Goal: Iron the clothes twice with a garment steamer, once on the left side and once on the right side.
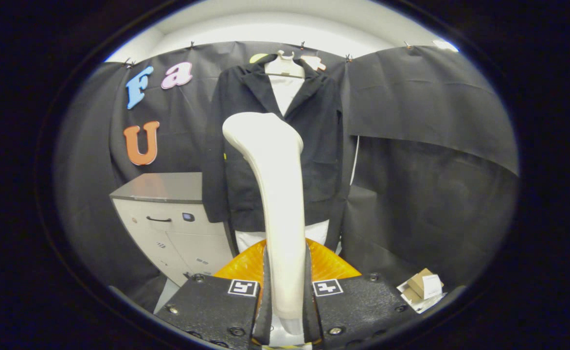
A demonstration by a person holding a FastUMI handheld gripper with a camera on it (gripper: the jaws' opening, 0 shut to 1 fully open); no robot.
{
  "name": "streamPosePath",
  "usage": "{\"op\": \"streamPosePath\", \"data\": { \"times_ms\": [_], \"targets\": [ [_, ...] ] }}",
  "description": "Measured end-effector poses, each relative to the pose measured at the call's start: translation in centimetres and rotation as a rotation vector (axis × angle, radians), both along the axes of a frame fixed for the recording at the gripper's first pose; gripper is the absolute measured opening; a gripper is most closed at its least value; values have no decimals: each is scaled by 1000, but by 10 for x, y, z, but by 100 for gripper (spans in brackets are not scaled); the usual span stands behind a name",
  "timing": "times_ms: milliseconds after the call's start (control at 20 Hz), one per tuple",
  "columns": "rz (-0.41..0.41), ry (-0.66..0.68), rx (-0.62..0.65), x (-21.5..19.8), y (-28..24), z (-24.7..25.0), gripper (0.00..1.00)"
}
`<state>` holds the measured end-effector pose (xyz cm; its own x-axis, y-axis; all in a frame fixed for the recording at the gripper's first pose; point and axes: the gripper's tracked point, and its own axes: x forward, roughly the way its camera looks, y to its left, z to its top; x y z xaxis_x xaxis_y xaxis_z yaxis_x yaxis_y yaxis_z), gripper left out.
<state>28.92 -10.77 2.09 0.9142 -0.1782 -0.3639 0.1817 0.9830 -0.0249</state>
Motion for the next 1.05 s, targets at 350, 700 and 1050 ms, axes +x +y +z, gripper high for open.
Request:
{"op": "streamPosePath", "data": {
  "times_ms": [350,700,1050],
  "targets": [
    [112,-18,-7,-14,32,1,28],
    [171,9,28,-25,50,-4,28],
    [180,33,37,-30,50,-6,28]
  ]
}}
